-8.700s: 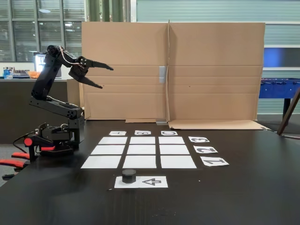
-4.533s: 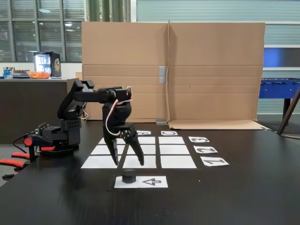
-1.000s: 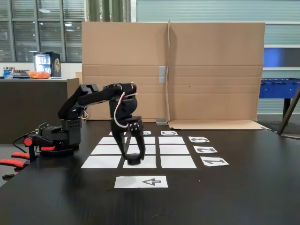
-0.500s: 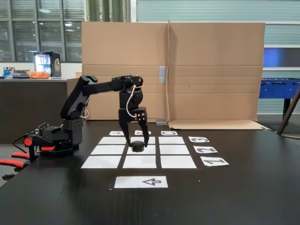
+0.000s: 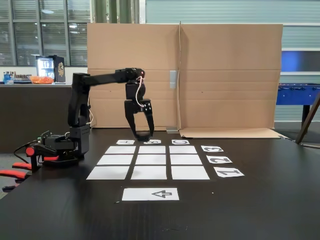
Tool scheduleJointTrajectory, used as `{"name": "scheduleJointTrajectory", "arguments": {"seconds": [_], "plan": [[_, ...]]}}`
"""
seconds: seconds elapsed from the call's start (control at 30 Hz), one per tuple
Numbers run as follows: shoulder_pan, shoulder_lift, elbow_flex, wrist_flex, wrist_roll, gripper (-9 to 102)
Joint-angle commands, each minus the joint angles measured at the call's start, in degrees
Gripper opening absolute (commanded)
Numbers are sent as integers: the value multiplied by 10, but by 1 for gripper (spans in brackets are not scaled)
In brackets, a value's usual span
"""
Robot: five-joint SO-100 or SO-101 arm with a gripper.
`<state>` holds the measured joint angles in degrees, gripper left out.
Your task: Pick up a new token and place it in the grid on square A2.
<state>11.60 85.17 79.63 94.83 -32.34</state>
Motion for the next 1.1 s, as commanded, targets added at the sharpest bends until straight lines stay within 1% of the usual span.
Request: {"name": "scheduleJointTrajectory", "arguments": {"seconds": [0.0, 0.3, 0.87, 1.07], "plan": [[-36, 69, 53, -12, -4, 9], [-116, 200, 229, -55, -4, 9], [-171, 227, 424, -157, -47, 9], [-187, 249, 468, -173, -54, 9]]}}
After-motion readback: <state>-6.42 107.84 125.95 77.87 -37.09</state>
